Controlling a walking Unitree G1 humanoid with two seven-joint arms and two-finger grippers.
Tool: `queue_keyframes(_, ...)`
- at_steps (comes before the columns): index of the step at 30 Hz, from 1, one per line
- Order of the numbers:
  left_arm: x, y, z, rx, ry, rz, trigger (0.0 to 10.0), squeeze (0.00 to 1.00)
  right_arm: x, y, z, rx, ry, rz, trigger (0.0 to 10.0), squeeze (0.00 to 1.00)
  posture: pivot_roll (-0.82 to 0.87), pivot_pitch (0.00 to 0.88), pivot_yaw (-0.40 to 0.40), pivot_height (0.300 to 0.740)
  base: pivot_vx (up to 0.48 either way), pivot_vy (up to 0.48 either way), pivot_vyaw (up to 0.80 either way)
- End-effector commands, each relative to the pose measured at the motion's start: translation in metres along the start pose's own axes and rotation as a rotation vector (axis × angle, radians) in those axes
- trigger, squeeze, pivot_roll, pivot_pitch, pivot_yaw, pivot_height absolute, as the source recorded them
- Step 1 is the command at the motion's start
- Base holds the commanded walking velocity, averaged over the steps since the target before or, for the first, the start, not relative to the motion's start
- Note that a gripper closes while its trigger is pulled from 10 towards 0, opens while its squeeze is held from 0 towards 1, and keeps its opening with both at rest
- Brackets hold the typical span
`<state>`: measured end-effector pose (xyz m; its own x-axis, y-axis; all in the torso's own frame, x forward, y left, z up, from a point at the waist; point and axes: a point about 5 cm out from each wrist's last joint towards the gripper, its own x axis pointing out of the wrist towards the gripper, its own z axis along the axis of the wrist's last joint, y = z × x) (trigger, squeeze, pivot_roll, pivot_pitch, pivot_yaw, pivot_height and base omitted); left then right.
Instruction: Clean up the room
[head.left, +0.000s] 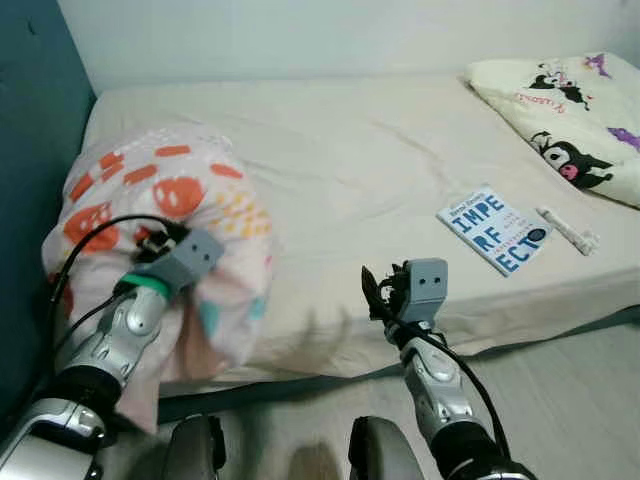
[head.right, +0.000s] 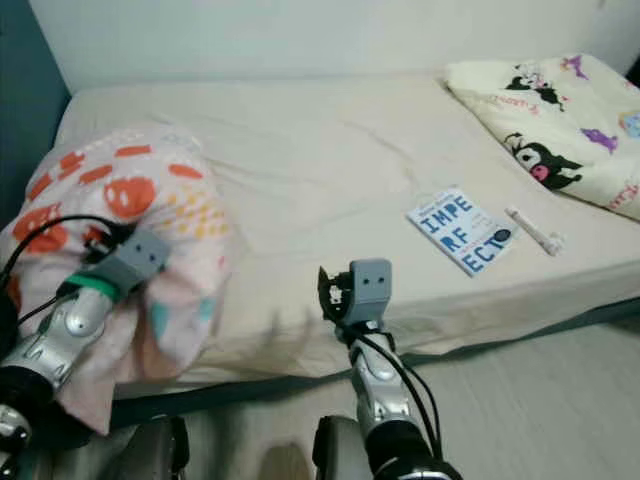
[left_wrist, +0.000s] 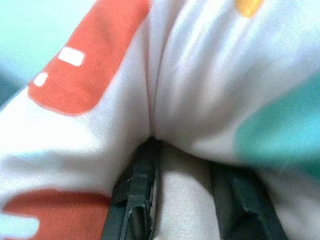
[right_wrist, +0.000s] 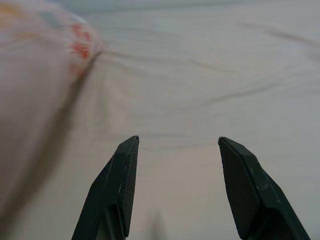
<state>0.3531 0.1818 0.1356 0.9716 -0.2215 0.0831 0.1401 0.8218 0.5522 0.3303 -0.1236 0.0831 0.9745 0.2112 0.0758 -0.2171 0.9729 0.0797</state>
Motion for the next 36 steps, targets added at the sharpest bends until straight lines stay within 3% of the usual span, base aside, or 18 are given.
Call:
queue_keyframes(1, -0.012, -0.025, 0.002, -0.127, -0.035, -0.205, 10.0, 0.00, -0.005, -0.001, -0.005, 0.023, 0.008, -0.003, 10.0, 0.00, 0.08, 0.015, -0.002, 0.602, 0.000, 0.000, 0.00)
queue_keyframes(2, -0.012, -0.025, 0.002, -0.127, -0.035, -0.205, 10.0, 0.00, -0.005, -0.001, -0.005, 0.023, 0.008, -0.003, 10.0, 0.00, 0.08, 0.015, -0.002, 0.602, 0.000, 0.000, 0.00)
queue_keyframes(3, -0.035, -0.042, 0.004, -0.203, -0.040, -0.376, 10.0, 0.00, -0.006, 0.003, -0.006, 0.029, 0.010, 0.006, 10.0, 0.00, 0.08, 0.009, -0.004, 0.602, 0.000, 0.000, 0.00)
queue_keyframes(4, -0.046, -0.048, 0.006, -0.230, -0.036, -0.425, 10.0, 0.00, -0.006, 0.005, -0.007, 0.033, 0.013, 0.012, 10.0, 0.00, 0.08, 0.009, -0.007, 0.602, 0.000, 0.000, 0.00)
queue_keyframes(11, -0.073, -0.054, 0.016, -0.307, -0.037, -0.509, 10.0, 0.00, -0.006, 0.010, -0.010, 0.039, 0.030, 0.033, 10.0, 0.00, 0.09, 0.003, -0.013, 0.602, 0.000, 0.000, 0.00)
queue_keyframes(13, -0.081, -0.048, 0.026, -0.357, -0.072, -0.509, 10.0, 0.00, -0.006, 0.013, -0.012, 0.045, 0.043, 0.044, 10.0, 0.00, 0.10, 0.000, -0.021, 0.602, 0.000, 0.000, 0.00)
queue_keyframes(16, -0.068, -0.026, 0.034, -0.410, -0.127, -0.376, 10.0, 0.00, -0.006, 0.014, -0.014, 0.053, 0.051, 0.047, 10.0, 0.00, 0.11, 0.000, -0.024, 0.602, 0.000, 0.000, 0.00)
queue_keyframes(19, -0.052, -0.010, 0.024, -0.351, -0.074, -0.206, 10.0, 0.00, -0.006, 0.015, -0.014, 0.063, 0.052, 0.043, 10.0, 0.00, 0.11, 0.000, -0.024, 0.602, 0.000, 0.000, 0.00)
queue_keyframes(20, -0.052, -0.010, 0.024, -0.351, -0.074, -0.206, 10.0, 0.00, -0.006, 0.015, -0.014, 0.063, 0.052, 0.043, 10.0, 0.00, 0.11, 0.000, -0.024, 0.602, 0.000, 0.000, 0.00)
queue_keyframes(22, -0.042, -0.003, 0.014, -0.366, 0.007, -0.023, 10.0, 0.00, -0.006, 0.016, -0.015, 0.069, 0.057, 0.047, 10.0, 0.00, 0.10, 0.000, -0.016, 0.602, 0.000, 0.000, 0.00)
queue_keyframes(23, -0.042, -0.003, 0.014, -0.366, 0.007, -0.023, 10.0, 0.00, -0.006, 0.016, -0.015, 0.069, 0.057, 0.047, 10.0, 0.00, 0.10, 0.000, -0.016, 0.602, 0.000, 0.000, 0.00)
queue_keyframes(25, -0.039, 0.002, 0.007, -0.377, 0.070, 0.125, 10.0, 0.00, -0.006, 0.015, -0.014, 0.068, 0.053, 0.033, 10.0, 0.00, 0.08, 0.000, 0.006, 0.602, 0.000, 0.000, 0.00)
queue_keyframes(30, -0.041, 0.009, 0.006, -0.357, 0.097, 0.230, 10.0, 0.00, -0.006, 0.009, -0.012, 0.077, 0.040, -0.016, 10.0, 0.00, 0.07, 0.000, 0.016, 0.611, 0.000, 0.000, 0.00)
queue_keyframes(36, -0.039, -0.004, 0.007, -0.366, 0.095, 0.233, 10.0, 0.00, -0.006, 0.002, -0.008, 0.086, 0.014, -0.056, 10.0, 0.00, 0.07, 0.000, 0.013, 0.641, 0.000, 0.000, 0.00)
